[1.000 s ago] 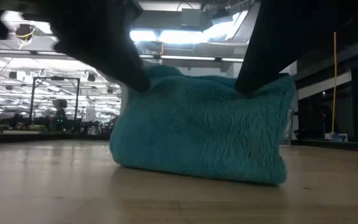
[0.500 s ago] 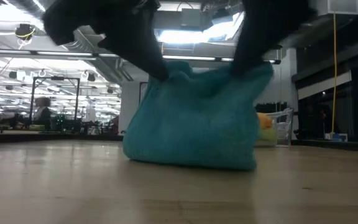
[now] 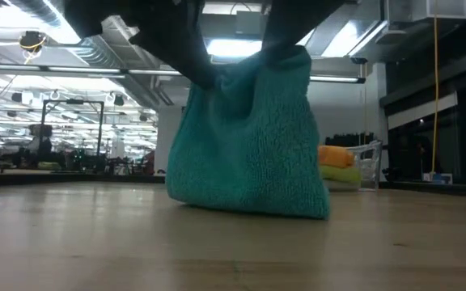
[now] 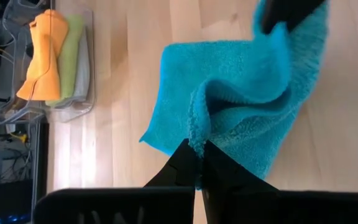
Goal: Fold microfiber towels
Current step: Fold the blue microfiber
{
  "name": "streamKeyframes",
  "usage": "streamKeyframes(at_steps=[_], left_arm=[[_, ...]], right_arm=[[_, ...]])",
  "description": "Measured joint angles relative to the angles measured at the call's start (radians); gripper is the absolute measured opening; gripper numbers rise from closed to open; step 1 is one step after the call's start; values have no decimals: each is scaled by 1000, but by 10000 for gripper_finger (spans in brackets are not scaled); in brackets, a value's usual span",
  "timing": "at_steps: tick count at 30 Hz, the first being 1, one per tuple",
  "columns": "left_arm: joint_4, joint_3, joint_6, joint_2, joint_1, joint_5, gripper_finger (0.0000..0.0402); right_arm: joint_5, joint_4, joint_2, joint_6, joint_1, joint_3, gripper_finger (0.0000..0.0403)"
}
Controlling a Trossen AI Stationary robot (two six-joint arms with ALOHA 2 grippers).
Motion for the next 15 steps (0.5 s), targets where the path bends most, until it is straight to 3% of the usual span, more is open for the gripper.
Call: streamKeyframes(at_steps=[9, 15], left_arm=[[-85, 5, -3, -2, 12, 1, 0], [-111, 4, 5, -43, 32, 2, 0]], right_arm=[[29, -2, -59, -132, -16, -31, 0], [50, 3, -201, -46, -19, -259, 0]])
